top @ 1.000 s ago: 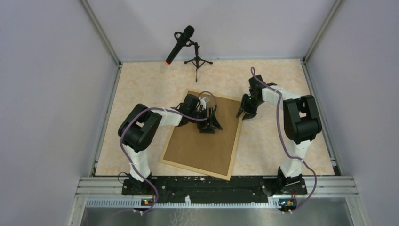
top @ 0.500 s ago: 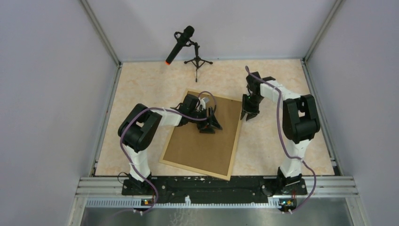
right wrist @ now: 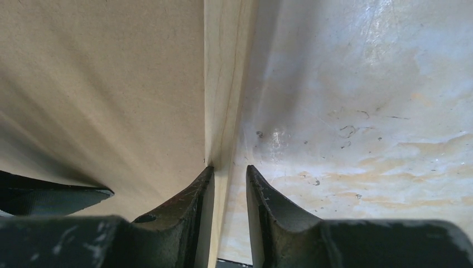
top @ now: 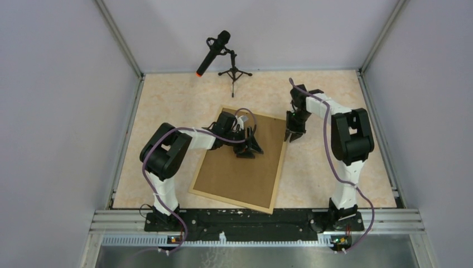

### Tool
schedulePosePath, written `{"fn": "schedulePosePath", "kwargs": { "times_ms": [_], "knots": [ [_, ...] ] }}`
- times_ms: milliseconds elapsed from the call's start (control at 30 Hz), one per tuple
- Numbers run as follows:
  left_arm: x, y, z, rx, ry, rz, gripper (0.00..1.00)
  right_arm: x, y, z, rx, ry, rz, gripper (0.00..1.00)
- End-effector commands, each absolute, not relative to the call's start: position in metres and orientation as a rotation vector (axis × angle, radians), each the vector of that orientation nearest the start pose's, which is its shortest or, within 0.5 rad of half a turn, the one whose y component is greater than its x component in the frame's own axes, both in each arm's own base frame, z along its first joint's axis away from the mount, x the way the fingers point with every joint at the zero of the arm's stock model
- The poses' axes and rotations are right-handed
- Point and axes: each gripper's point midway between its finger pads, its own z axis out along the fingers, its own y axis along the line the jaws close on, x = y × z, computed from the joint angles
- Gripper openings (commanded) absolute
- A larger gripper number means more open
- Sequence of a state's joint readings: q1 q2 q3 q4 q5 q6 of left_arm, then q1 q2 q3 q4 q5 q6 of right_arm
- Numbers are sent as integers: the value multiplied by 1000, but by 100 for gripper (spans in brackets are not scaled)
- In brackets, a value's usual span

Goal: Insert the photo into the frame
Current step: Install the photo frame at the center of the board.

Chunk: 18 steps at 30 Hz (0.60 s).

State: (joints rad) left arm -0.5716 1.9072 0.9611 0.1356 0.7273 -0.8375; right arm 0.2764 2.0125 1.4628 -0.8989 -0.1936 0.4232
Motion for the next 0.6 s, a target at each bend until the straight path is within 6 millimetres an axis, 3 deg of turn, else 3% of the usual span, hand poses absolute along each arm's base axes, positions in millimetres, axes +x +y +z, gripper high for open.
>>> {"fn": "schedulePosePath", "kwargs": {
  "times_ms": [0, 333, 567],
  "knots": [
    [247, -315, -6, -26, 2837, -1233, 66, 349, 142, 23, 226, 3055, 271, 26],
    [247, -313, -7, -39, 2837, -1226, 66, 344, 138, 4, 246, 3099, 91, 24],
    [248, -313, -6, -48, 2835, -1228, 66, 338, 150, -7, 246, 3121, 63, 24]
  ]
}}
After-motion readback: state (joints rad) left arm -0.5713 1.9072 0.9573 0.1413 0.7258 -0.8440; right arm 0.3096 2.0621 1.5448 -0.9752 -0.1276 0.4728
